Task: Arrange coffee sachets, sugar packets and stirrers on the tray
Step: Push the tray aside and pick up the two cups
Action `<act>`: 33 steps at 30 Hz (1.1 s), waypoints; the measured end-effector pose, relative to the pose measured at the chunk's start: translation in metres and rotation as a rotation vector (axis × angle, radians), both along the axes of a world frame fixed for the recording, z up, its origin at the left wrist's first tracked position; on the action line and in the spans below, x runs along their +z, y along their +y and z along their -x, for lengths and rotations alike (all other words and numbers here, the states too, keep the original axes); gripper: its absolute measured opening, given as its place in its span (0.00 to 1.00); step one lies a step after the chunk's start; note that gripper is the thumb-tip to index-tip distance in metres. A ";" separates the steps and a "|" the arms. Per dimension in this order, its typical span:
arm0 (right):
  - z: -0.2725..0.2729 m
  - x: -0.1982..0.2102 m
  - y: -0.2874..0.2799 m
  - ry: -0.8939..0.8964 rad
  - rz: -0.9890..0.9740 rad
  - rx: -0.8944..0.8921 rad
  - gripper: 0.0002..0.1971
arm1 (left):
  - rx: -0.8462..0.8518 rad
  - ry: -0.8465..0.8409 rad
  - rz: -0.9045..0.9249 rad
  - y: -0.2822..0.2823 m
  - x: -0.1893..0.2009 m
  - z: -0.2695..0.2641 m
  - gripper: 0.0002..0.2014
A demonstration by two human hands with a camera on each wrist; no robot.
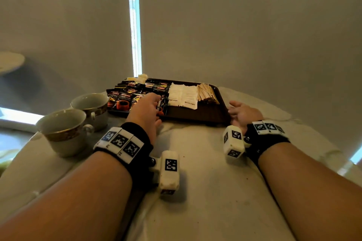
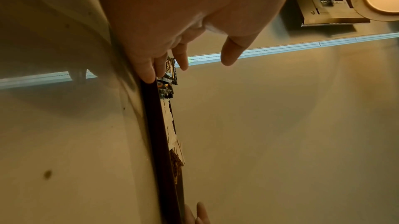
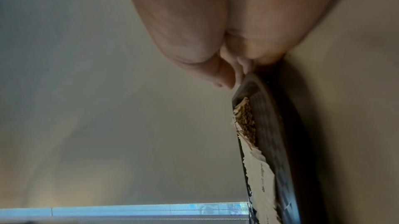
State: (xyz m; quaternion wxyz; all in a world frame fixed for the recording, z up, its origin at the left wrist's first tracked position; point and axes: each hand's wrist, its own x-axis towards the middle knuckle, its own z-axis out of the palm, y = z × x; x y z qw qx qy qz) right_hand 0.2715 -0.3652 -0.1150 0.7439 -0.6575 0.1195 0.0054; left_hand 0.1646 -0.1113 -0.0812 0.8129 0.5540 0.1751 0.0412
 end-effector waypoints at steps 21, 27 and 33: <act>0.024 0.023 0.010 -0.014 0.506 -0.026 0.18 | 0.036 -0.068 0.005 0.005 0.026 0.015 0.07; 0.080 0.062 0.070 -0.219 0.421 0.119 0.12 | 0.152 -0.286 0.062 0.034 0.061 0.068 0.09; 0.133 0.064 0.169 0.003 -0.002 0.624 0.14 | 0.262 -0.176 0.018 0.085 0.046 0.126 0.09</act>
